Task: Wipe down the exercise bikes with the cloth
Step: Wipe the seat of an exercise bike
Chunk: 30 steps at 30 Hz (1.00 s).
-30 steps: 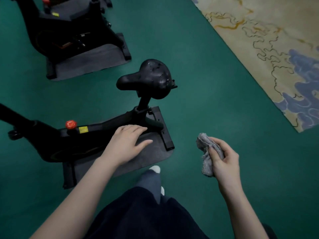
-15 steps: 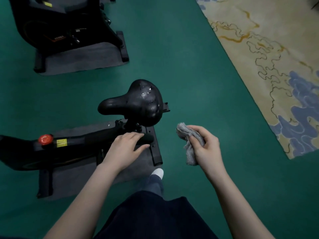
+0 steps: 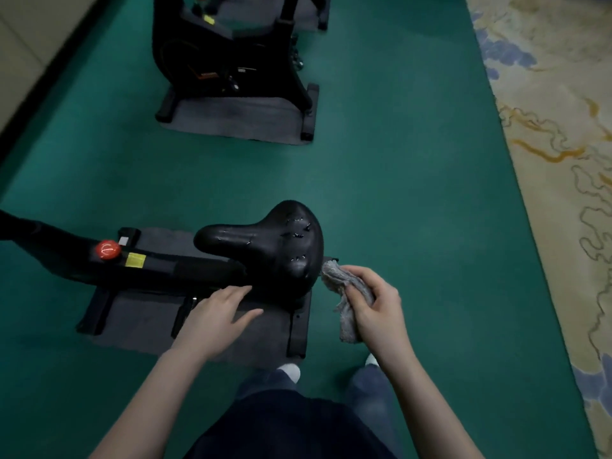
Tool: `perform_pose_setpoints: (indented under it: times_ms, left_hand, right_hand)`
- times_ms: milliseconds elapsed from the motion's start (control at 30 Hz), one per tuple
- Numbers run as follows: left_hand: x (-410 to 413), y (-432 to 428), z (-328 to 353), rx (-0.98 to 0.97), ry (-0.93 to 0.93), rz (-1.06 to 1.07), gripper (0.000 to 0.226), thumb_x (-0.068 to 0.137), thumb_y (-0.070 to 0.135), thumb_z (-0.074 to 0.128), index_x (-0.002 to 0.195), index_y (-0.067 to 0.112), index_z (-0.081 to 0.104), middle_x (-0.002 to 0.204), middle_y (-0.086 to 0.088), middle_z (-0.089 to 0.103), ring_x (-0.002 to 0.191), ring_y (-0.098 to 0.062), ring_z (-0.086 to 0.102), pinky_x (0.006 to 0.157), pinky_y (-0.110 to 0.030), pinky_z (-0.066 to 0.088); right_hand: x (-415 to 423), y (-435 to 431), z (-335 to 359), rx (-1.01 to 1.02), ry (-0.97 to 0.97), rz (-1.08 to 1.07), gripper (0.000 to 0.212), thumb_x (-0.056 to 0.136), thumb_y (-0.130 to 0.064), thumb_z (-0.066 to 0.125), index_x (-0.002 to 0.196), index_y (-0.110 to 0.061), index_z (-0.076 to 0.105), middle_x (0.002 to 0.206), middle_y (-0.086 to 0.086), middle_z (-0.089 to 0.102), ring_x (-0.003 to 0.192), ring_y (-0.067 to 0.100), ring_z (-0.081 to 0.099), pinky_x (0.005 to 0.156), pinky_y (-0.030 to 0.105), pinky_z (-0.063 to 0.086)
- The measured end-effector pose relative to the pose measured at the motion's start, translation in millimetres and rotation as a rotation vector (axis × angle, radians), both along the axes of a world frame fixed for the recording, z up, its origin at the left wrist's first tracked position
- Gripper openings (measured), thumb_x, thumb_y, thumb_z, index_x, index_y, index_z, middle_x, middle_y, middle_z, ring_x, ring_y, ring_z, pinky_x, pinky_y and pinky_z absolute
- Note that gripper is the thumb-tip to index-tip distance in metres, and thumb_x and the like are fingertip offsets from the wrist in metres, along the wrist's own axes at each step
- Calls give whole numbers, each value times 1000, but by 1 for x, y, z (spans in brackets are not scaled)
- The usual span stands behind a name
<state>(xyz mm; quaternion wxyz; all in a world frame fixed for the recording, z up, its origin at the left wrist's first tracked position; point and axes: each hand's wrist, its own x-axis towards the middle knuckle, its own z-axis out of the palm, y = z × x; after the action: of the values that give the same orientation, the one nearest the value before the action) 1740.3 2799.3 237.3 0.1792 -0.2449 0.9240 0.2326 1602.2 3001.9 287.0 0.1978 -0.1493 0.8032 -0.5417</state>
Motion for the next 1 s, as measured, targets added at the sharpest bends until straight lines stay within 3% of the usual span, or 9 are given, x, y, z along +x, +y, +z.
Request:
perform_pose_setpoints:
  times_ms: [100,400,533,1000]
  left_hand:
    - [-11,20,-3,-4,33,143,63,91,57,42,144,24,35,146,9,39,120,-13,50,102,-31,38]
    - [-51,115,1,-103,158,690,79,86,57,49,149,17,24,153,-1,28,140,-19,23,114,-40,23]
    - [-76,150,0,-117,155,788,87,82,64,42,151,17,16,156,-1,21,143,-18,17,116,-42,20]
    - [-111,163,-17,-9,271,1157,99,77,61,58,151,17,11,158,0,11,145,-21,11,118,-43,17]
  right_hand:
    - [-35,10,-3,-18,-1,88,33,86,7,57,94,-24,68,92,-14,70,88,-2,63,81,14,46]
    - [-147,77,6,-34,-72,416,33,88,5,55,93,-24,69,91,-14,70,86,-4,62,75,8,43]
    - [-182,95,5,-26,-86,493,31,88,5,55,95,-21,70,89,-13,71,81,-5,62,71,7,43]
    - [-210,32,-7,-49,-87,811,30,88,6,55,100,-19,68,100,-10,70,93,-2,63,83,8,43]
